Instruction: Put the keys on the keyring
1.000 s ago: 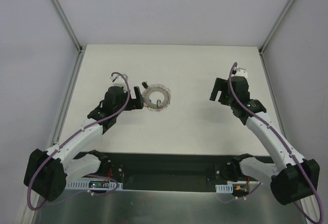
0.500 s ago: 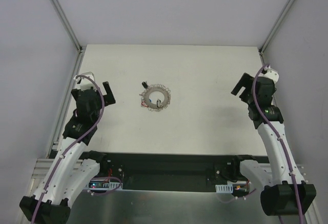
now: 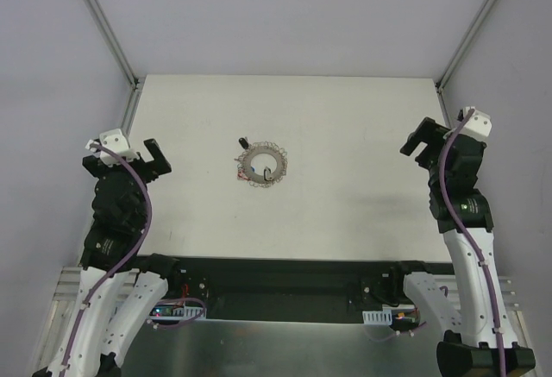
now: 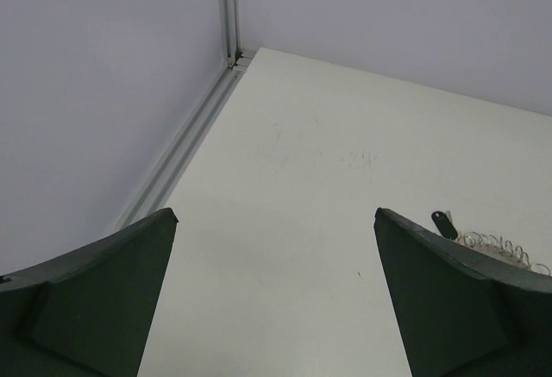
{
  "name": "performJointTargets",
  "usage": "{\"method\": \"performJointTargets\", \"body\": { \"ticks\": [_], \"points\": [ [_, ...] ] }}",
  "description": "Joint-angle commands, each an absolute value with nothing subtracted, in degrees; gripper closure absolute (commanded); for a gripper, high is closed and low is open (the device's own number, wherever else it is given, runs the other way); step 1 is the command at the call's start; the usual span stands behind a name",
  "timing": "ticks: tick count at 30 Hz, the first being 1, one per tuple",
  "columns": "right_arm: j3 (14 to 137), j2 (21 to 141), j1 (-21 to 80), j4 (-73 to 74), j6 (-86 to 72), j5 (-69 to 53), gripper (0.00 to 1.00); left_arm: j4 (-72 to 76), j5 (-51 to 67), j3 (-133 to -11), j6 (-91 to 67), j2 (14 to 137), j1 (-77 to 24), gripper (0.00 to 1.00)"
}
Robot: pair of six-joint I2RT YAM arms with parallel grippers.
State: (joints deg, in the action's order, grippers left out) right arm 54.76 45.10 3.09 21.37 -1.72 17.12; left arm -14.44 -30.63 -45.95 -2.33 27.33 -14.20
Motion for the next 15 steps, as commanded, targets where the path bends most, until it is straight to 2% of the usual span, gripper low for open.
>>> {"method": "performJointTargets", "body": {
  "ticks": [1,15],
  "points": [
    [57.13,41.93,2.9,20.04,-0.35,16.88,0.04,-14.33,-30.76,-48.51,-0.53,24.96,-14.24,0.01],
    [55.72,35.51,2.81,21.09,1.67,16.35,0.04,-14.33,-32.17,-48.43,0.62,21.45,-15.29,0.01]
  ]
}}
